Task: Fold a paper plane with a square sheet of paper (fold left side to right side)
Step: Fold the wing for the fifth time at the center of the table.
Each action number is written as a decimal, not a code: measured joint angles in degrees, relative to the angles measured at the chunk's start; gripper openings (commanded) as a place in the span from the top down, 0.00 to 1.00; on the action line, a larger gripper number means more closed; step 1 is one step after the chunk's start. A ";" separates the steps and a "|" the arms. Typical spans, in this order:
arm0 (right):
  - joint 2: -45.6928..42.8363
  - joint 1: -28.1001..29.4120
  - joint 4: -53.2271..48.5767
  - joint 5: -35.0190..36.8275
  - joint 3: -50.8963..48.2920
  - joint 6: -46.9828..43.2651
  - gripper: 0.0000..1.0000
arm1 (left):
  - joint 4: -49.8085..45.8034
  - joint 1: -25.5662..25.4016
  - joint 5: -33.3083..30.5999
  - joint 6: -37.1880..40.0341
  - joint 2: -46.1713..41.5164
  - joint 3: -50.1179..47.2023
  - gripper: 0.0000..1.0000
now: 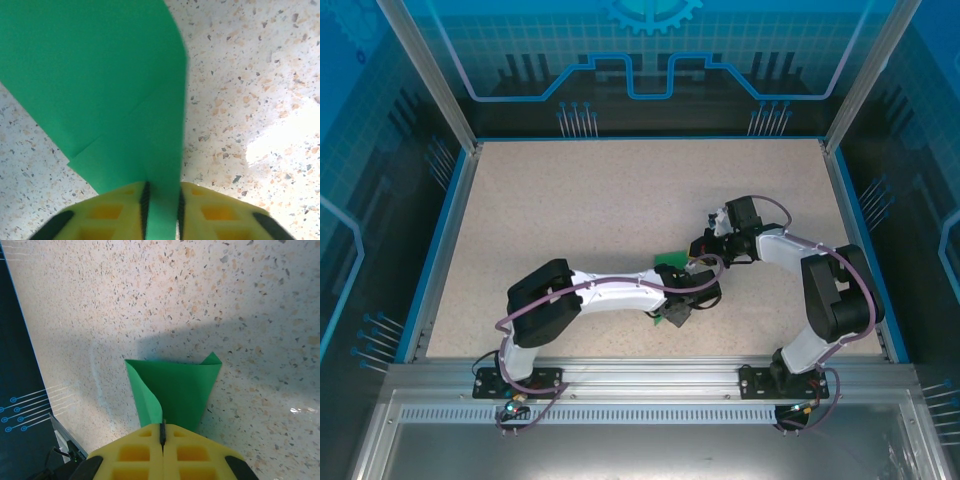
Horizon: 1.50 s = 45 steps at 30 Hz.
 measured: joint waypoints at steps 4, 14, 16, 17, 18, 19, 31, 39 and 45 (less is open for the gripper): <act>0.00 0.00 -0.81 0.28 0.11 -0.63 1.00 | 0.22 0.04 0.35 -0.04 -0.02 0.00 0.93; -6.34 -0.59 -4.59 4.98 2.38 -4.87 0.35 | 6.58 4.48 7.45 -0.17 -4.52 -4.09 0.96; -10.47 -1.49 -5.46 6.69 2.38 -6.36 0.29 | 8.81 5.77 9.81 -0.76 -6.01 -5.51 0.96; -12.96 -2.25 -6.01 7.82 2.38 -7.02 0.27 | 10.21 6.47 11.21 -1.20 -6.86 -6.40 0.96; -15.10 -2.99 -6.51 8.76 2.38 -7.74 0.25 | 11.87 7.30 12.87 -1.62 -7.78 -7.52 0.96; -16.81 -3.65 -6.97 9.38 2.36 -8.41 0.25 | 13.03 7.96 14.21 -1.95 -8.48 -8.39 0.96; -24.70 -7.61 -9.38 11.19 -7.56 -11.93 0.22 | 31.06 16.22 31.52 -10.34 -10.45 -18.29 0.97; -24.13 -6.75 -7.10 9.03 -11.89 -11.93 0.23 | 48.02 21.57 40.37 -19.15 -10.45 -29.03 0.99; -20.65 -2.56 -3.43 8.94 -12.22 -11.50 0.24 | 57.81 23.47 43.78 -24.02 -10.45 -32.81 1.00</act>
